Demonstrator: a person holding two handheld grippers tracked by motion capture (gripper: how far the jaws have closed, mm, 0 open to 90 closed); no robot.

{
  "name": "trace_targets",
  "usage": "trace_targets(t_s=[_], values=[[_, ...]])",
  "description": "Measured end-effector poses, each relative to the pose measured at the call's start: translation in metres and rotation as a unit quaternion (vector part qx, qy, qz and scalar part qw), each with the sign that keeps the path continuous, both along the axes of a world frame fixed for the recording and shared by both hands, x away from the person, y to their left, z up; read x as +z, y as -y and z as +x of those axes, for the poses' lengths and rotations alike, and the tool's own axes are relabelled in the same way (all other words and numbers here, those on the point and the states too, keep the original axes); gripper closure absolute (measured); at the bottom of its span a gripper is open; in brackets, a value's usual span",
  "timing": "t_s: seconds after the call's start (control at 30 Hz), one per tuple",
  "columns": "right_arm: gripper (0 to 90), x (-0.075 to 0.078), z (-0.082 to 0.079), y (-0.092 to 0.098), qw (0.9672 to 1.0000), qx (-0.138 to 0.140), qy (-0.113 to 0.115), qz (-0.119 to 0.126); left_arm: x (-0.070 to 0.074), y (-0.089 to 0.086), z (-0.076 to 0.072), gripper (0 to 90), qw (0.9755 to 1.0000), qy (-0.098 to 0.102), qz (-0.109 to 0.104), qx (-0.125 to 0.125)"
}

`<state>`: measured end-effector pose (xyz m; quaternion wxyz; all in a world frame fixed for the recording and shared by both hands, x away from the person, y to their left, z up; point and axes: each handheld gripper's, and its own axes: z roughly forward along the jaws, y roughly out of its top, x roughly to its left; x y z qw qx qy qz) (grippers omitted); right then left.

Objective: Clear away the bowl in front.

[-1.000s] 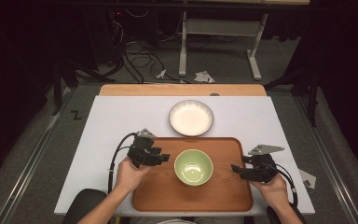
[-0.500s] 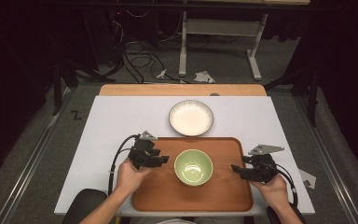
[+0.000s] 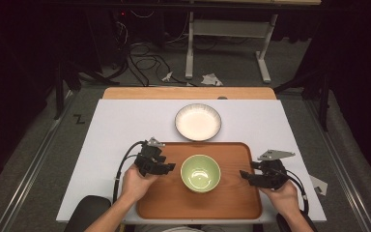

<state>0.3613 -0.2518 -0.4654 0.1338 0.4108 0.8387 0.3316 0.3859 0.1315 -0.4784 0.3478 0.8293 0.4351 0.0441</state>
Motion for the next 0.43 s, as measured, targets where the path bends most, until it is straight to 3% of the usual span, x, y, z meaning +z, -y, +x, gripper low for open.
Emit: trace_targets(t_s=[0.43], values=[[42.9, 0.0001, 0.0001, 0.0011, 1.0, -0.002, 0.002, -0.002, -0.0007, 0.0, 0.0012, 48.1, 1.0, -0.007, -0.005, 0.002]])
